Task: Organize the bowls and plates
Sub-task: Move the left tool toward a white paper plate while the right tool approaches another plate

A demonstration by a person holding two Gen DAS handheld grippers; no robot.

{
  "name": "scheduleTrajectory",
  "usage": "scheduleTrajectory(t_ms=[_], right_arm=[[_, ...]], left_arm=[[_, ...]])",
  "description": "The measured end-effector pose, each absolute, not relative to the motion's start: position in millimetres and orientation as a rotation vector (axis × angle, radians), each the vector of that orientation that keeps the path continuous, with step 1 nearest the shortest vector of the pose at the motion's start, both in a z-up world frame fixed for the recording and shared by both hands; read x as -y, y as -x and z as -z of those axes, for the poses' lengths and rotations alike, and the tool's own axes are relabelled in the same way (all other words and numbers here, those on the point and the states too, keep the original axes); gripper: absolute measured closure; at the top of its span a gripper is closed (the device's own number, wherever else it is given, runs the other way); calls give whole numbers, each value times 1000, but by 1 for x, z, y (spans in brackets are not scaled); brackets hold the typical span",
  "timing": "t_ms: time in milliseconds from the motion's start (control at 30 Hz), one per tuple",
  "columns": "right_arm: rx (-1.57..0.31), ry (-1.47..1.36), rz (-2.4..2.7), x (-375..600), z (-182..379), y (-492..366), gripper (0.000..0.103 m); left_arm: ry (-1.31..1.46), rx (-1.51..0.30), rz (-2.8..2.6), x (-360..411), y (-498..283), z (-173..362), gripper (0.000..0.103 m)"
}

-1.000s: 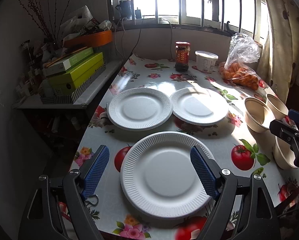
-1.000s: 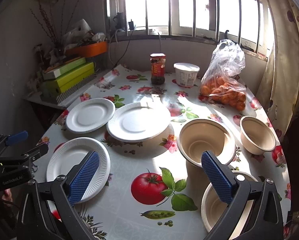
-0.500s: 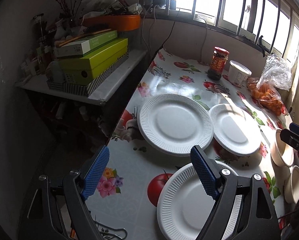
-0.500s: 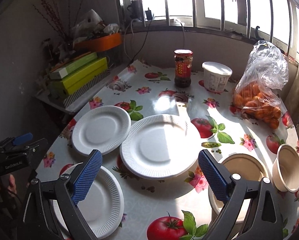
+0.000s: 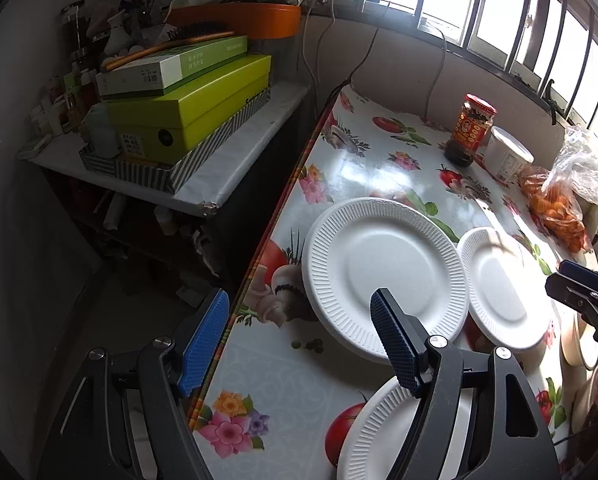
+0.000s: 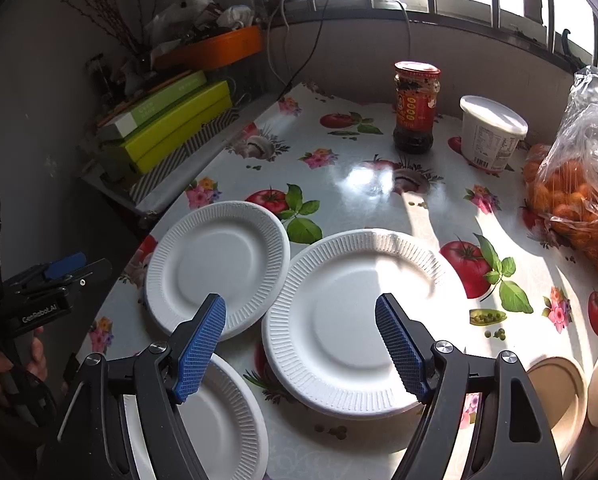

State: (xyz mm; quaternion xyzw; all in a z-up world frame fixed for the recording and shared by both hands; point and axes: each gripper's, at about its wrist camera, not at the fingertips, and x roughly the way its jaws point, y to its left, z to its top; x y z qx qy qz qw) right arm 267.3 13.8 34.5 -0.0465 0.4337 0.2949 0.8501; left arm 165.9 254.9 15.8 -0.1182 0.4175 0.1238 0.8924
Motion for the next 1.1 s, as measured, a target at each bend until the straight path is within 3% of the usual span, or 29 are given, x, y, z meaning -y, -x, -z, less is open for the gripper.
scheduleTrajectory(t_ms=[300, 567, 700, 833, 1000, 1100], right_arm=[[-1014, 122, -653, -20, -26, -274, 25], [-914, 228, -680, -9, -101, -262, 25], [-976, 133, -700, -23, -116, -286, 25], [-931, 144, -704, -54, -101, -301, 25], [-1080, 67, -690, -69, -43, -326, 26], [-1137, 60, -671, -69, -14, -340, 38]], left_arm=[[205, -912, -186, -254, -175, -18, 29], [44, -911, -191, -257, -169, -52, 29], [47, -920, -161, -263, -184, -60, 29], [128, -920, -145, -272, -206, -54, 29], [189, -979, -106, -271, -221, -22, 29], [212, -996, -88, -271, -224, -8, 29]])
